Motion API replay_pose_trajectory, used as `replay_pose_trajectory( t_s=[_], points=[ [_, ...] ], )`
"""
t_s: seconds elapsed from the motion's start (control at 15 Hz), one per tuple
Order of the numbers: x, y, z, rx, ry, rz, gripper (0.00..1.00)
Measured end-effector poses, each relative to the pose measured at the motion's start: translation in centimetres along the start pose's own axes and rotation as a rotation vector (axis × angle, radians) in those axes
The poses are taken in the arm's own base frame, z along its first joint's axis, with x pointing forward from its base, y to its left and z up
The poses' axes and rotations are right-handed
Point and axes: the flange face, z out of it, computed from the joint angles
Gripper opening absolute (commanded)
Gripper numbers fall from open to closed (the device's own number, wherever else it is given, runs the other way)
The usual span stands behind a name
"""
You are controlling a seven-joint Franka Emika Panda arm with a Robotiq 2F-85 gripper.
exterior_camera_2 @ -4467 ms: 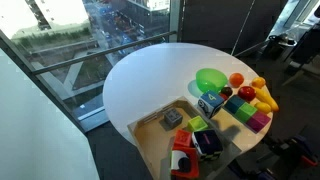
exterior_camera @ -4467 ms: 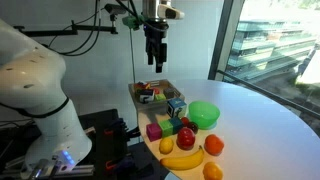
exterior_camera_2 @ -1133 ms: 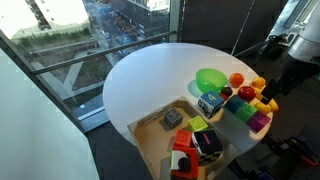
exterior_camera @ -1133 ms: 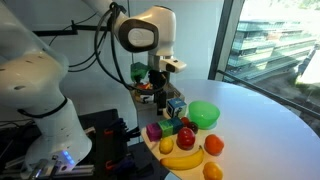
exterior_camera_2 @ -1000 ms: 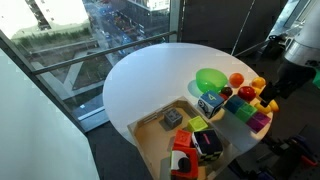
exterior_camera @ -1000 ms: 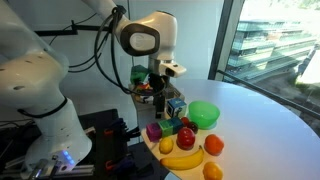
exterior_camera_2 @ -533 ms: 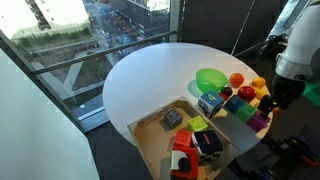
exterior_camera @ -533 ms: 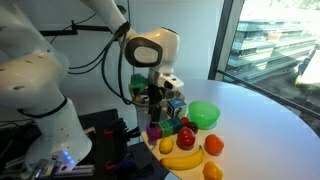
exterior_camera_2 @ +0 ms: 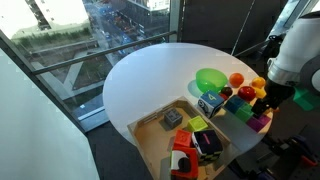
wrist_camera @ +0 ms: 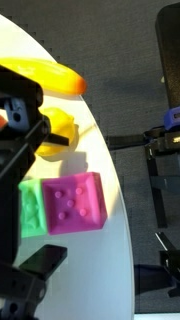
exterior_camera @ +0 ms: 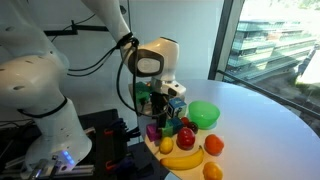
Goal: Put the pink block on the tray
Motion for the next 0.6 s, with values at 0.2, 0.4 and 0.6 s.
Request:
replay_pose_trajectory(
  t_s=[0.2, 0.4, 0.6],
  points=[
    [0.23, 0.08, 0.86, 0.004, 0.003, -0.021, 1.0],
    [0.2, 0.25, 1.16, 0.005, -0.006, -0.031, 1.0],
    [0.2, 0.27, 1.16, 0.005, -0.006, -0.035, 1.0]
  ],
)
